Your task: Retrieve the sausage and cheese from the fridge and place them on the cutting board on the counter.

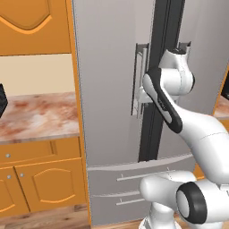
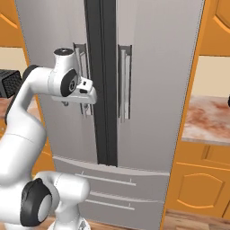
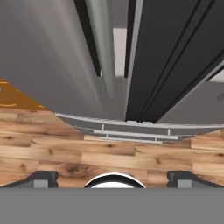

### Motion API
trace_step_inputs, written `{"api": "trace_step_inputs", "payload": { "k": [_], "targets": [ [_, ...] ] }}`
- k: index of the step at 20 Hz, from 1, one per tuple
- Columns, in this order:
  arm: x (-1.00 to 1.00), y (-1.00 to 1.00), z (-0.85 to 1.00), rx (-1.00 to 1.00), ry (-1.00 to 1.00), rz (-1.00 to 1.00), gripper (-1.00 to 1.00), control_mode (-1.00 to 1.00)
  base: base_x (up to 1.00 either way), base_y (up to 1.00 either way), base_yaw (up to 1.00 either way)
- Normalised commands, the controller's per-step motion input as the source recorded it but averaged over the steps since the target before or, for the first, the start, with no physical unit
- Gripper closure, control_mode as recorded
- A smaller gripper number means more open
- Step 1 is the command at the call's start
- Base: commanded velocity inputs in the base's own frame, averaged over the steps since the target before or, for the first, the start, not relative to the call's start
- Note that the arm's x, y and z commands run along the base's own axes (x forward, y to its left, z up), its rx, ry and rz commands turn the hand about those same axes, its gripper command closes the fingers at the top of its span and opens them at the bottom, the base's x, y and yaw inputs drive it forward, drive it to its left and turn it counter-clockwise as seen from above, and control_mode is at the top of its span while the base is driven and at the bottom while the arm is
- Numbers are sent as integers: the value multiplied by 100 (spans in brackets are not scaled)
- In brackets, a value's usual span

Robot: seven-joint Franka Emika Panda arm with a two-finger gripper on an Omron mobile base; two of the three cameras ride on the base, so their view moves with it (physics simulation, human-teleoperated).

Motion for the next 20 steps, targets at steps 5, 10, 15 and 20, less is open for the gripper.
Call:
{"api": "trace_step_inputs", "payload": {
  "k": [5,10,15,20],
  "targets": [
    [0,0,0,0,0,0,-100,100,0,0,0],
    [-41,-62,18,2,-44,0,-100,-100,-4,-6,0],
    [-8,-76,40,2,-59,-2,-100,-100,0,0,0],
    [18,-65,31,2,-41,-6,-100,-100,0,0,0]
  ]
}}
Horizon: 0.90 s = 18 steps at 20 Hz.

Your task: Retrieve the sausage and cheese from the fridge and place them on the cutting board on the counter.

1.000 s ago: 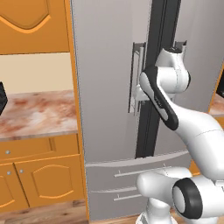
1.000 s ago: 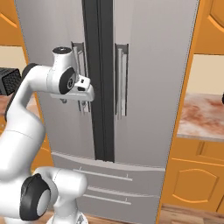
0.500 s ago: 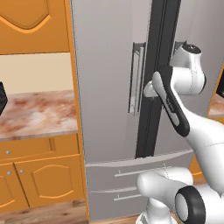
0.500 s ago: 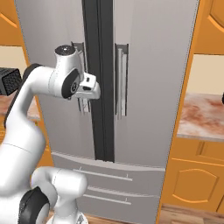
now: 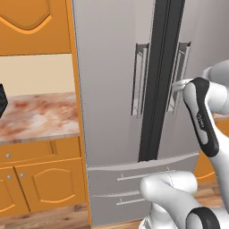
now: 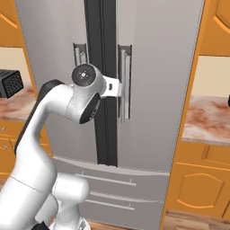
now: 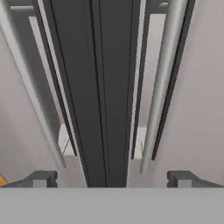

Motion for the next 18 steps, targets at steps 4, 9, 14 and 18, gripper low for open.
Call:
{"api": "trace_step_inputs", "payload": {
  "k": [4,9,14,18],
  "targets": [
    [67,-51,0,8,-22,-11,-100,-100,0,0,0],
    [58,-68,0,12,-7,-9,-100,-100,0,0,0],
    [57,-15,-20,9,0,0,-100,-100,0,0,0],
    [65,0,-17,7,0,3,-100,-100,0,0,0]
  ]
}}
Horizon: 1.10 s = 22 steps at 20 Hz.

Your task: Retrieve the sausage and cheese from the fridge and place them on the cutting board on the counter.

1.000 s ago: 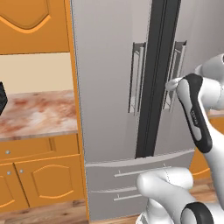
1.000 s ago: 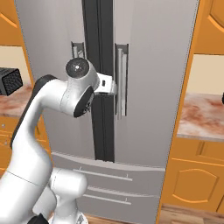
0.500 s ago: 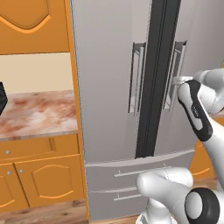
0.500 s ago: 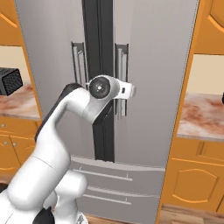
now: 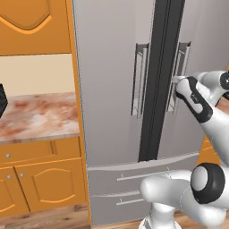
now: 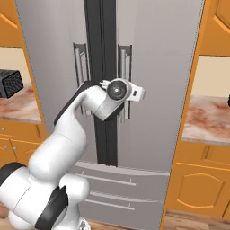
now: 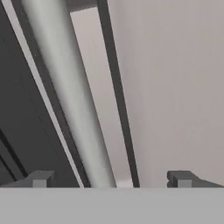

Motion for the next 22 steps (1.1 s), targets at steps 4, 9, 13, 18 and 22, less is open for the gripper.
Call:
{"api": "trace_step_inputs", "payload": {
  "k": [4,9,13,18,22],
  "targets": [
    [85,-3,-9,9,0,10,-100,-100,0,0,0],
    [96,-24,-8,7,0,16,-100,-100,0,0,0],
    [64,-13,-9,4,1,11,100,-100,0,0,0],
    [-13,-1,0,0,0,0,100,-100,0,0,0],
    [-69,-56,13,-10,0,0,100,-100,0,0,0]
  ]
}}
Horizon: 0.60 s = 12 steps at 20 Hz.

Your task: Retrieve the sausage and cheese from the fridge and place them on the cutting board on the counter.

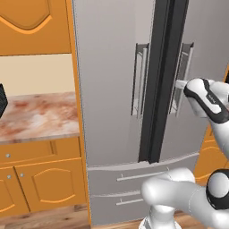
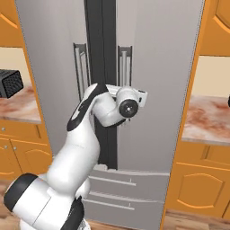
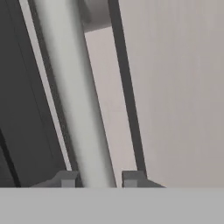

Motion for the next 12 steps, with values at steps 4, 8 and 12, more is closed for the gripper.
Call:
{"api": "trace_step_inputs", "payload": {
  "k": [4,8,12],
  "targets": [
    [-60,-80,11,-14,2,0,100,-100,0,0,0],
    [-78,-99,17,-13,8,0,100,-100,0,0,0],
    [-81,-100,3,-12,10,0,100,-100,0,0,0]
  ]
}}
